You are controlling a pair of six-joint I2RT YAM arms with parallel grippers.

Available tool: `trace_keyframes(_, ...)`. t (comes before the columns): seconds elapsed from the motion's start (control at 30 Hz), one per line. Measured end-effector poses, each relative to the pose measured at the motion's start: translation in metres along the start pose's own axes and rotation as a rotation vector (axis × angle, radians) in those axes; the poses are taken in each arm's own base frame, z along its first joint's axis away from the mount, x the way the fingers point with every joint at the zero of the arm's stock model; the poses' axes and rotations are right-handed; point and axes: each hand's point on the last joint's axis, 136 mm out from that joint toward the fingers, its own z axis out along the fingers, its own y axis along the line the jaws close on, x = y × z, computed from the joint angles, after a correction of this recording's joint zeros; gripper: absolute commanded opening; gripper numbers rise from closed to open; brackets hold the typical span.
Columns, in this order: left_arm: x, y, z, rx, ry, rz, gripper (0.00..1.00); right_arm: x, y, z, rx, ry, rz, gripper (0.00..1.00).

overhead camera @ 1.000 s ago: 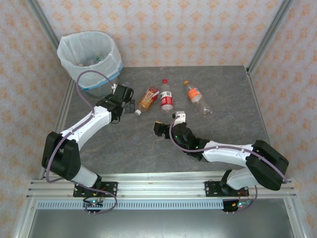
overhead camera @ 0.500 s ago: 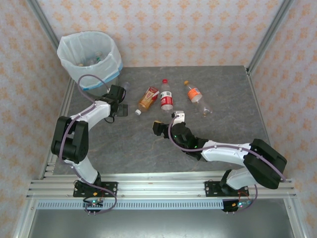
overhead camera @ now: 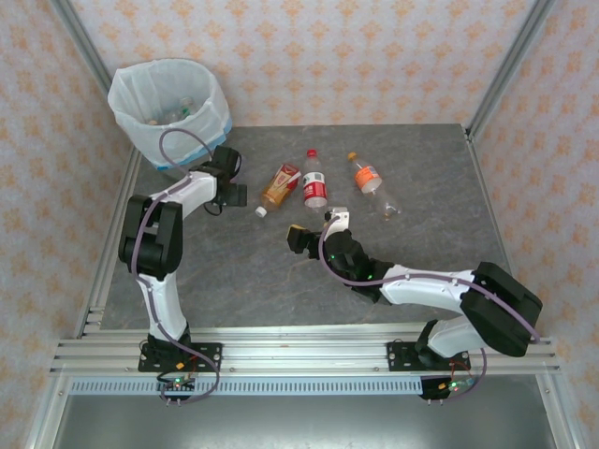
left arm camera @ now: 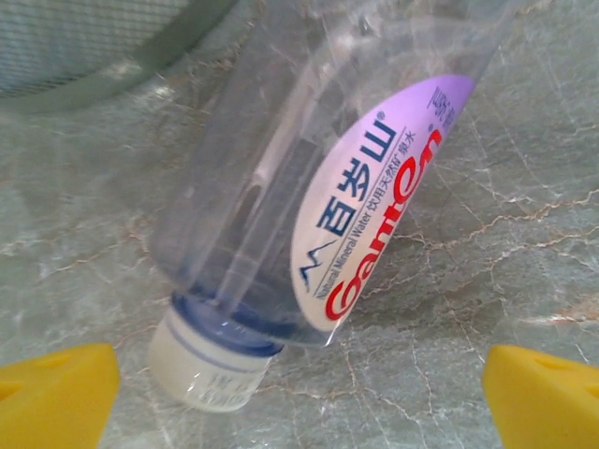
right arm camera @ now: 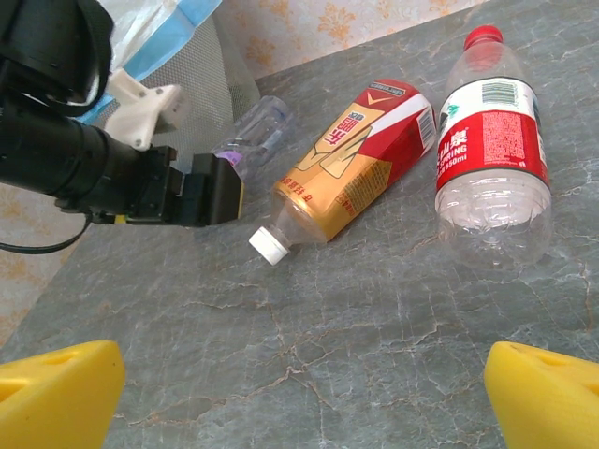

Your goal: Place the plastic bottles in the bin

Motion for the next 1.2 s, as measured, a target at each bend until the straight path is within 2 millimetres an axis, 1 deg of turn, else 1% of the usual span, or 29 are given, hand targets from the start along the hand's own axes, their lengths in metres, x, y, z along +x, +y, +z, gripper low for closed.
trace_keyframes(0.07,0.002,0.0,0.006,0.002,0.029,0.001,1.0,-0.003,0.0,-0.002,-0.001,-0.008,0.003,0.99)
trace_keyframes(0.27,-0.005,0.007,0.017,0.011,0.072,-0.014,0.99,-0.01,0.0,-0.006,0.002,-0.034,0.01,0.99)
trace_keyframes(0.37,-0.005,0.003,0.018,0.039,0.084,0.003,0.97,-0.013,-0.001,-0.007,0.008,-0.046,0.01,0.99)
trace_keyframes(0.47,-0.003,-0.005,0.017,0.066,0.09,0.026,0.97,-0.014,-0.002,-0.008,0.013,-0.051,0.01,0.99)
trace_keyframes(0.73,0.003,-0.039,0.009,0.118,0.085,0.119,0.95,-0.014,-0.002,-0.008,0.013,-0.051,0.007,0.99)
trace_keyframes(0.8,0.006,-0.047,0.006,0.117,0.083,0.142,0.97,-0.013,-0.002,-0.007,0.014,-0.049,0.005,0.99)
trace_keyframes(0.87,0.007,-0.05,0.005,0.105,0.082,0.152,0.99,-0.011,-0.003,-0.006,0.018,-0.043,-0.001,0.99)
trace_keyframes(0.97,0.004,-0.043,0.005,0.07,0.089,0.113,1.0,-0.008,-0.005,-0.004,0.023,-0.036,-0.01,0.99)
trace_keyframes(1.07,-0.01,-0.034,0.013,0.047,0.09,0.047,1.0,-0.005,-0.005,-0.003,0.023,-0.029,-0.019,0.99)
trace_keyframes(1.2,-0.022,-0.03,0.026,0.034,0.098,0.005,0.99,-0.005,-0.005,-0.003,0.023,-0.028,-0.024,0.99)
